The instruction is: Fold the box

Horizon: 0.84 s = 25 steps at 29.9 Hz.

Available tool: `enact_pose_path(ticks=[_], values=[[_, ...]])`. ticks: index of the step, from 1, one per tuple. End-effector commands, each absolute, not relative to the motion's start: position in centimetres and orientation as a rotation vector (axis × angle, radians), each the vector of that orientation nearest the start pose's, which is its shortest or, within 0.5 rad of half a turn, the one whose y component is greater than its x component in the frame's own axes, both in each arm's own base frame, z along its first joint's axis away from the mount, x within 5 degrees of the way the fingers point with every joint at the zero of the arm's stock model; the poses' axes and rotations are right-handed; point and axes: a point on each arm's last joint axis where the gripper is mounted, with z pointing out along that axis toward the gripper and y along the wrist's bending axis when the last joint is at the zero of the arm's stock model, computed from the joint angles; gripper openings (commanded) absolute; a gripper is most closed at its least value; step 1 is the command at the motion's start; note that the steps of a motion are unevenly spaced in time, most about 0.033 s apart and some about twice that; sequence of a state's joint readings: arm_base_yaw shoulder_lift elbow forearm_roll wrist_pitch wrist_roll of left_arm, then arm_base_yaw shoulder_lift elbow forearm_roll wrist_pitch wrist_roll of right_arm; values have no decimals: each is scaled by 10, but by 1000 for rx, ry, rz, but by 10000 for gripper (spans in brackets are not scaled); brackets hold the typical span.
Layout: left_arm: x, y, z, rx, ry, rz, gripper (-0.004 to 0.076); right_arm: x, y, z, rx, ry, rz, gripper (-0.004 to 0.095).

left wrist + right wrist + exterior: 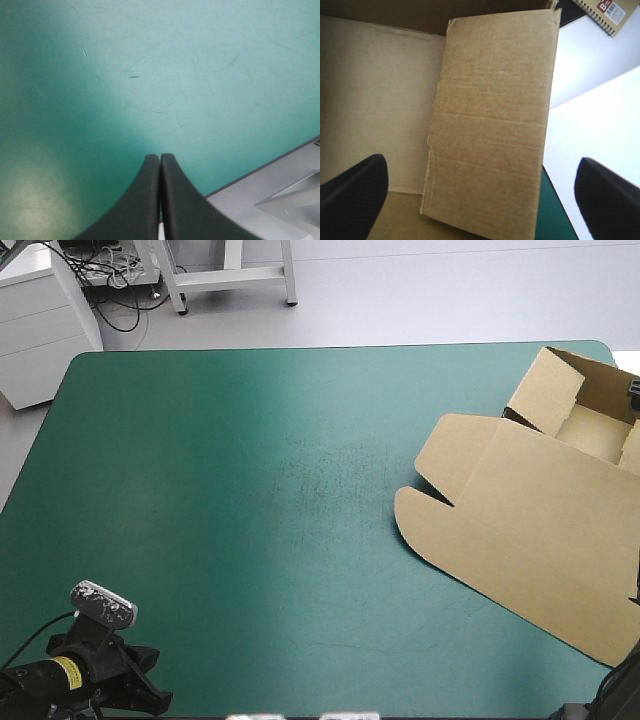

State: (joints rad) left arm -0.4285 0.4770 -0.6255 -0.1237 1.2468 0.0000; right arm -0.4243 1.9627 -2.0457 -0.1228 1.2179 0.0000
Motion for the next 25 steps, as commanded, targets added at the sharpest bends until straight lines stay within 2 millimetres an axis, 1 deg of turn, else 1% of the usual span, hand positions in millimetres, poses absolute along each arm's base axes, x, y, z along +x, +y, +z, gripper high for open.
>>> enact_pose_path(ticks=[1, 3, 5, 8, 9, 10, 11, 13, 15, 19, 22, 25], values=[[47, -35, 299, 526, 2496, -367, -32, 366, -180, 407, 482, 2441, -364, 936], [47, -35, 299, 526, 2496, -367, -32, 360, -176, 416, 472, 2424, -352, 898], [47, -35, 299, 526, 2496, -367, -32, 354, -170, 424, 448, 2417, -318, 797], [48, -35, 299, 524, 2489, -359, -32, 348, -159, 434, 422, 2409, -228, 530], [48, -35, 299, 523, 2486, -360, -32, 346, -155, 436, 410, 2408, -190, 408], [48, -35, 299, 523, 2483, -361, -32, 345, -150, 440, 397, 2396, -143, 307], [48, -35, 299, 523, 2483, -361, -32, 344, -146, 443, 373, 2385, -100, 156], [48, -35, 299, 523, 2483, -361, -32, 340, -138, 451, 333, 2357, -38, -23], [48, -35, 299, 523, 2485, -360, -32, 333, -129, 462, 286, 2326, -7, -15], [48, -35, 299, 523, 2485, -360, -32, 319, -105, 483, 198, 2276, -17, -18], [49, -35, 300, 520, 2477, -362, -32, 309, -81, 497, 123, 2239, 9, -18], [49, -36, 300, 528, 2468, -360, -32, 301, -51, 509, 28, 2207, 56, -18]])
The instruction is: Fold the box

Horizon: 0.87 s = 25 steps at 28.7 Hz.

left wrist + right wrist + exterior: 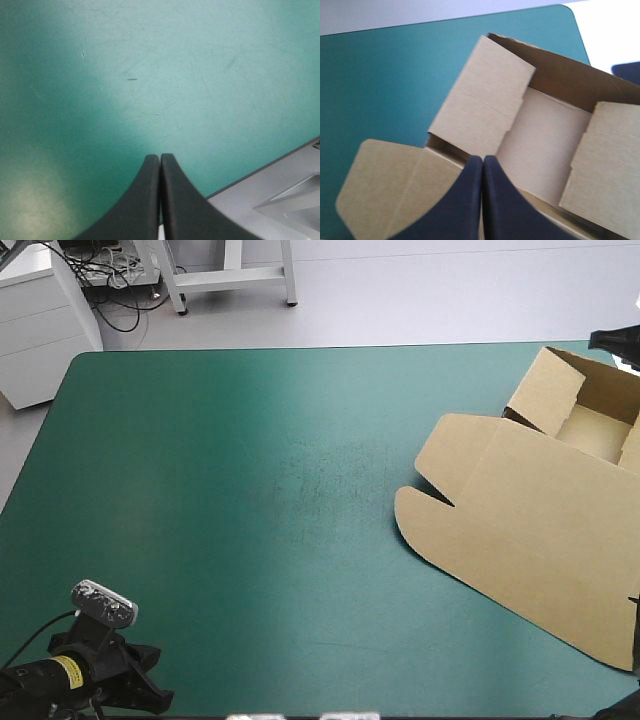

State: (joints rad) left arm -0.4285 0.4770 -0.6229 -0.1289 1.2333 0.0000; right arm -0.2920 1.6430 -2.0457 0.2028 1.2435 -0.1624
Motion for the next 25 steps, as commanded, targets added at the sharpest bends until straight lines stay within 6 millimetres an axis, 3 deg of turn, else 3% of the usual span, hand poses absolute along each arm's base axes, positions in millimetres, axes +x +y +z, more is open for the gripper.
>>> enact_pose_path(ticks=[1, 6, 11, 18, 25], values=[[49, -36, 300, 528, 2468, -360, -32, 297, -40, 512, -6, 2197, 73, -18], [50, -36, 301, 525, 2458, -362, -32, 267, 20, 509, -277, 2202, 164, -18], [52, -35, 301, 536, 2434, -333, -32, 232, 56, 473, -481, 2295, 231, -18], [54, -31, 301, 574, 2414, -247, -32, 189, 67, 406, -577, 2431, 301, -18], [54, -31, 301, 620, 2400, -234, -32, 135, 53, 345, -560, 2469, 301, -18]])
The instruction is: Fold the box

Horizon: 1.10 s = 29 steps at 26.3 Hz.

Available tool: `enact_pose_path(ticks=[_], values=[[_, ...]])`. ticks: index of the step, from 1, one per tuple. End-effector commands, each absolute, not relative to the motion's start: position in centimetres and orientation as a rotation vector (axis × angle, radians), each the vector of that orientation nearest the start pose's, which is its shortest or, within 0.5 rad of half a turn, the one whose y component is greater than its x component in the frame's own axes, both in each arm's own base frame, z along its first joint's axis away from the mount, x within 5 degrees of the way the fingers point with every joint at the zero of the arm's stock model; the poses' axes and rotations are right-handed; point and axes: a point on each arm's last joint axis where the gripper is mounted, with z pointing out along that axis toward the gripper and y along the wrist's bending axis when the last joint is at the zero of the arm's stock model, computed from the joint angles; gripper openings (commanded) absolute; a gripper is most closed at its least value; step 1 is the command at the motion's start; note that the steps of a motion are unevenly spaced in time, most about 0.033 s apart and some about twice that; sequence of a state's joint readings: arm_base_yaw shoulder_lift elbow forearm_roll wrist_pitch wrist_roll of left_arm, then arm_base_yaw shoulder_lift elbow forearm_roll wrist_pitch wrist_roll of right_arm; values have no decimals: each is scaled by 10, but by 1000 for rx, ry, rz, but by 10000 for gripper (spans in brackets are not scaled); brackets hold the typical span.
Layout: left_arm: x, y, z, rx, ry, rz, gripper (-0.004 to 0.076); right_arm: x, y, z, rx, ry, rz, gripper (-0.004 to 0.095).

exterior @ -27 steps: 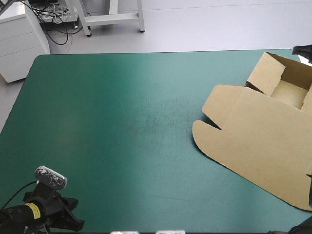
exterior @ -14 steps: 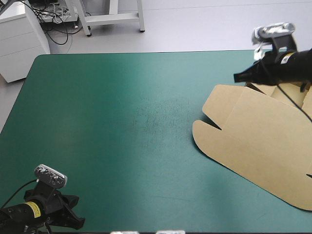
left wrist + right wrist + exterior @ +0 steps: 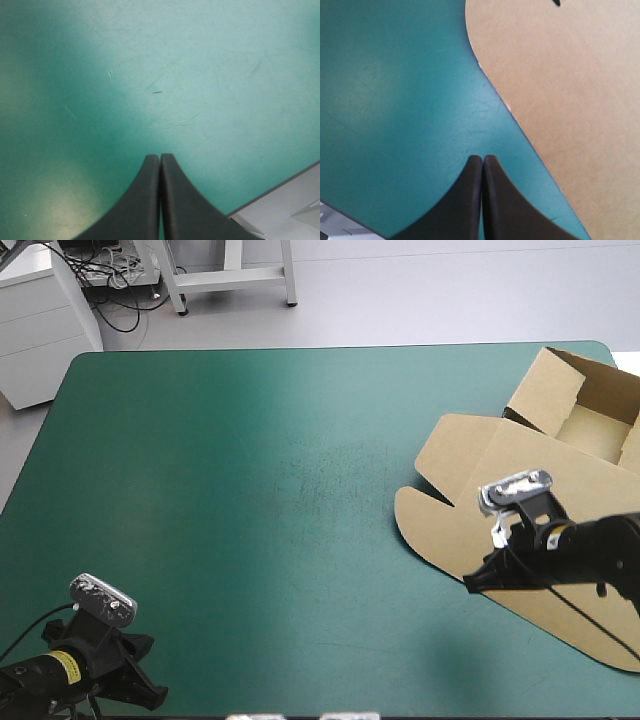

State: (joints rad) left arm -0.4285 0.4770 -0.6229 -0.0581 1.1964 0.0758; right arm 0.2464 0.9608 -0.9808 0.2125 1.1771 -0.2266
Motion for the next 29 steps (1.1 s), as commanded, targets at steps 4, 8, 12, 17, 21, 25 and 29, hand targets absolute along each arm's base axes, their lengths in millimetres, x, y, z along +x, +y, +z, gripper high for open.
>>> enact_pose_path(ticks=[4, 8, 12, 17, 21, 25, 29], values=[[54, -31, 300, 621, 2405, -233, -32, 102, 44, 314, -546, 2448, 298, -18], [57, -35, 280, 622, 2435, -271, -32, 73, 36, 288, -513, 2340, 289, -18], [57, -39, 264, 650, 2451, -321, -32, 55, 31, 281, -497, 2245, 285, -18], [56, -40, 260, 677, 2450, -318, -32, 45, 28, 285, -494, 2174, 281, -18], [56, -40, 260, 677, 2450, -318, -32, 42, 28, 283, -502, 2188, 281, -18], [56, -40, 260, 677, 2450, -318, -32, 40, 27, 281, -516, 2221, 277, -18], [56, -40, 260, 677, 2450, -318, -32, 40, 27, 281, -517, 2223, 278, -18]])
